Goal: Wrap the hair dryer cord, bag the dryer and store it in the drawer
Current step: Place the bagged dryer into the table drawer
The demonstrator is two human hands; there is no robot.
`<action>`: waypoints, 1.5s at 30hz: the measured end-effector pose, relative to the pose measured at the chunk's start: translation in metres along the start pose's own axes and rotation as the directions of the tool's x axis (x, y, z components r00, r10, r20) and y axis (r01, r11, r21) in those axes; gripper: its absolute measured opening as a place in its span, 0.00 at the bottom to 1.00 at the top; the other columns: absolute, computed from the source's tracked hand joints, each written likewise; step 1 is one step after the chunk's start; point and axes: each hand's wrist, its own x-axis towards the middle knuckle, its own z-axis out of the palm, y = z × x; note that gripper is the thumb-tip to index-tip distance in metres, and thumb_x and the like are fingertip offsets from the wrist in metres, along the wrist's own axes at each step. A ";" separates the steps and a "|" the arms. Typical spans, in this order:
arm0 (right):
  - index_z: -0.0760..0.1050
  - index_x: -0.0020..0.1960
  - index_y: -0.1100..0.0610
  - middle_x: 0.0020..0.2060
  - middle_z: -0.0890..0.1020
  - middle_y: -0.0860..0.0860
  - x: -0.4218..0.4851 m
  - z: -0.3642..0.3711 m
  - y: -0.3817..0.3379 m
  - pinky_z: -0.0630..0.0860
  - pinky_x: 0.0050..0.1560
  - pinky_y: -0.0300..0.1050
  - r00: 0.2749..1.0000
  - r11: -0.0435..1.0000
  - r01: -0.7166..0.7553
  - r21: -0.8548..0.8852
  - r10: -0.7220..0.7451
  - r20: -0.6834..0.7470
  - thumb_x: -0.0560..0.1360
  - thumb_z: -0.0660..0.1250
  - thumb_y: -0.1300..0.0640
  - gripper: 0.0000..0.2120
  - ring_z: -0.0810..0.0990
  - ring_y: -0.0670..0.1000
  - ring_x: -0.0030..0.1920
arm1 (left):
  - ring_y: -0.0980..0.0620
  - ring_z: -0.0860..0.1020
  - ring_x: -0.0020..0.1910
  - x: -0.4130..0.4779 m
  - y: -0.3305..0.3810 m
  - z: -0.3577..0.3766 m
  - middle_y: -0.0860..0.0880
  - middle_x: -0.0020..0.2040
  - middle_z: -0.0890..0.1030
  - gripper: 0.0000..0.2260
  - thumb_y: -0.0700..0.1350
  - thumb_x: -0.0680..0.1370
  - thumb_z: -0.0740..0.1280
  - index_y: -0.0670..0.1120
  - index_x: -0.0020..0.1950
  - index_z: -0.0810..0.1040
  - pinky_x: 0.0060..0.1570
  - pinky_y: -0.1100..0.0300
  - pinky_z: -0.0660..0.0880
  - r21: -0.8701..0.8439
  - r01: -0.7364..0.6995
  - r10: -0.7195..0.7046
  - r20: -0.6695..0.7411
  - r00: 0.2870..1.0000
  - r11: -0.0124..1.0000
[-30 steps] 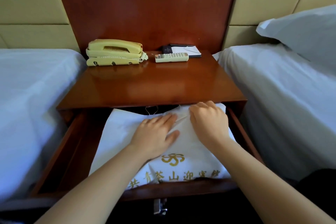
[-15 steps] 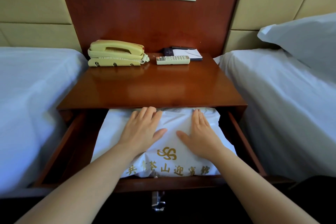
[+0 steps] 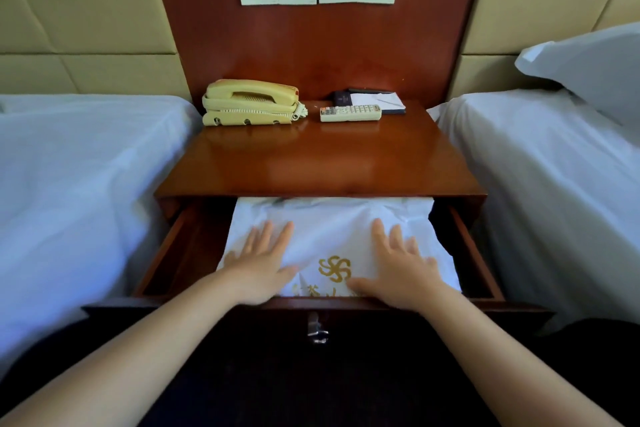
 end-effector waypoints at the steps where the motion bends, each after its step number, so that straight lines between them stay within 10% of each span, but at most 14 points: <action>1: 0.34 0.75 0.50 0.76 0.42 0.56 -0.002 -0.001 0.004 0.55 0.70 0.66 0.999 1.000 -0.018 0.022 0.017 0.032 0.67 0.67 0.35 0.53 0.44 0.63 0.76 | 0.43 0.34 0.76 -0.006 0.001 0.001 0.45 0.77 0.32 0.31 0.56 0.82 0.51 0.54 0.76 0.33 0.74 0.43 0.42 -0.050 0.029 -0.026 0.053 0.998 0.998; 10: 0.39 0.75 0.59 0.73 0.51 0.61 0.013 -0.003 0.010 0.59 0.71 0.61 0.986 0.988 -0.142 0.061 0.136 0.095 0.65 0.74 0.44 0.56 0.50 0.66 0.74 | 0.35 0.46 0.76 -0.001 -0.013 -0.001 0.35 0.77 0.41 0.44 0.57 0.77 0.63 0.45 0.76 0.32 0.74 0.49 0.52 -0.168 0.238 -0.216 0.143 0.966 0.957; 14: 0.64 0.63 0.59 0.61 0.71 0.58 -0.008 -0.020 0.022 0.68 0.59 0.48 0.997 0.982 -0.040 0.186 0.028 0.066 0.71 0.69 0.48 0.27 0.68 0.60 0.67 | 0.44 0.54 0.77 -0.014 -0.024 -0.005 0.42 0.78 0.52 0.37 0.51 0.76 0.67 0.43 0.78 0.51 0.73 0.54 0.55 -0.339 0.092 -0.121 -0.067 0.990 0.936; 18: 0.58 0.75 0.54 0.75 0.60 0.52 -0.030 -0.026 0.032 0.55 0.74 0.47 0.992 0.966 0.105 0.236 -0.087 -0.087 0.77 0.60 0.46 0.29 0.57 0.51 0.75 | 0.52 0.57 0.76 -0.042 -0.024 -0.001 0.50 0.78 0.58 0.25 0.57 0.80 0.57 0.49 0.75 0.62 0.73 0.55 0.52 -0.211 -0.123 0.039 -0.362 0.931 0.970; 23: 0.55 0.76 0.50 0.77 0.52 0.52 -0.015 -0.026 0.015 0.50 0.74 0.50 0.979 0.984 0.159 0.077 -0.147 -0.143 0.79 0.54 0.43 0.27 0.48 0.51 0.77 | 0.57 0.55 0.76 -0.057 -0.015 -0.002 0.56 0.78 0.57 0.50 0.80 0.61 0.35 0.56 0.76 0.57 0.73 0.57 0.50 0.078 -0.294 0.303 -0.298 0.905 0.953; 37: 0.47 0.77 0.50 0.77 0.42 0.47 0.032 -0.021 -0.005 0.49 0.76 0.52 0.958 0.953 0.281 -0.110 -0.272 0.088 0.80 0.47 0.43 0.27 0.37 0.48 0.76 | 0.57 0.50 0.77 -0.015 -0.004 -0.020 0.56 0.79 0.49 0.39 0.66 0.73 0.61 0.59 0.77 0.46 0.73 0.55 0.51 0.158 -0.357 0.376 -0.110 0.920 0.921; 45: 0.64 0.69 0.55 0.75 0.58 0.50 0.039 -0.024 -0.017 0.66 0.67 0.54 0.956 0.908 0.264 -0.324 -0.290 -0.033 0.80 0.52 0.48 0.21 0.54 0.56 0.74 | 0.53 0.58 0.76 -0.001 -0.003 -0.028 0.61 0.77 0.54 0.33 0.67 0.74 0.60 0.61 0.76 0.55 0.71 0.55 0.57 0.104 -0.300 0.300 0.021 0.954 0.948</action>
